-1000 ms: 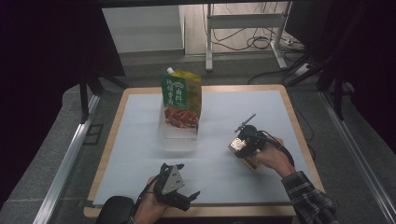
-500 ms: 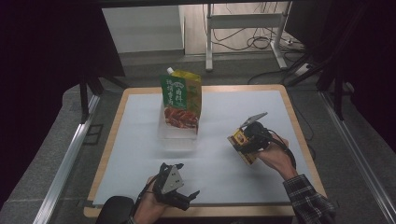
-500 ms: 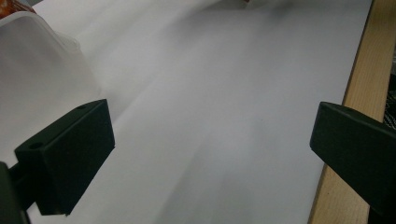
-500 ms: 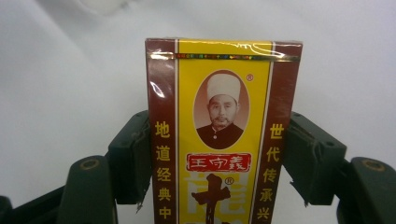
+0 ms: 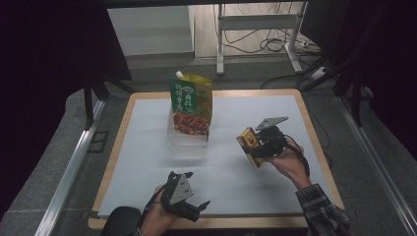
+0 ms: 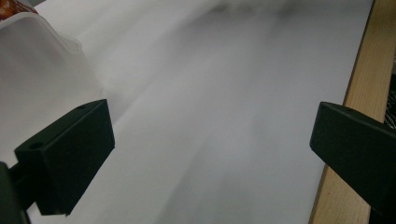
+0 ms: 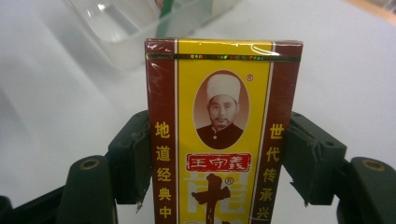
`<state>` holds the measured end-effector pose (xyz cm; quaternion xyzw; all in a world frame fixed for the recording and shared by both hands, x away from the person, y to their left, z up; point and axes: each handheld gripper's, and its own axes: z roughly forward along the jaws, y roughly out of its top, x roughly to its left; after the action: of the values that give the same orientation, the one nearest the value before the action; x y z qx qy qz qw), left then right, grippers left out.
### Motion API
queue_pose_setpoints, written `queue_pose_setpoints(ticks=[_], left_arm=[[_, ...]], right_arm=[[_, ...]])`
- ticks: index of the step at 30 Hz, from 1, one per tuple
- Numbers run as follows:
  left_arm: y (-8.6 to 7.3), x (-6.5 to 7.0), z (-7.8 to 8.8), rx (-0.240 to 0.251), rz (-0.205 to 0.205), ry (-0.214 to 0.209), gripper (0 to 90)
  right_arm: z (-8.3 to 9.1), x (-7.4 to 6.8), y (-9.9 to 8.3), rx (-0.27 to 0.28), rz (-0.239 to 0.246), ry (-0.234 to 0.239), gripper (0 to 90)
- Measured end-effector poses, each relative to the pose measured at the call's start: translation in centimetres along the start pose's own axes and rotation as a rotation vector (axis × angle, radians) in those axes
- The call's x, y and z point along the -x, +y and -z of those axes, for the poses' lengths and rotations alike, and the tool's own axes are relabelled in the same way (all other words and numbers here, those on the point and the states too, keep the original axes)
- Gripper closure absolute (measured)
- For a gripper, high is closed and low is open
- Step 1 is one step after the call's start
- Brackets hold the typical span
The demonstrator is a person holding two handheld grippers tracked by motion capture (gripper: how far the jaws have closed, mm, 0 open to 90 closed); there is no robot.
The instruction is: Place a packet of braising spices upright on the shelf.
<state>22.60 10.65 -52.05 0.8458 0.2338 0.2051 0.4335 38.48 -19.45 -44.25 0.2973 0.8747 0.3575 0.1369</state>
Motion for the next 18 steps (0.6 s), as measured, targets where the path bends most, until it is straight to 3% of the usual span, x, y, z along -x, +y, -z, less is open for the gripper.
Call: queue_pose_setpoints(ticks=[9,18], left_arm=[[0.0,0.1,0.0,0.003,-0.001,-0.001,0.0],[0.0,0.1,0.0,0.002,-0.002,-0.001,0.0]], right_arm=[[0.2,-0.3,1.0,0.100,0.008,0.022,32.0],[0.2,-0.7,2.2,0.174,0.024,0.010,32.0]])
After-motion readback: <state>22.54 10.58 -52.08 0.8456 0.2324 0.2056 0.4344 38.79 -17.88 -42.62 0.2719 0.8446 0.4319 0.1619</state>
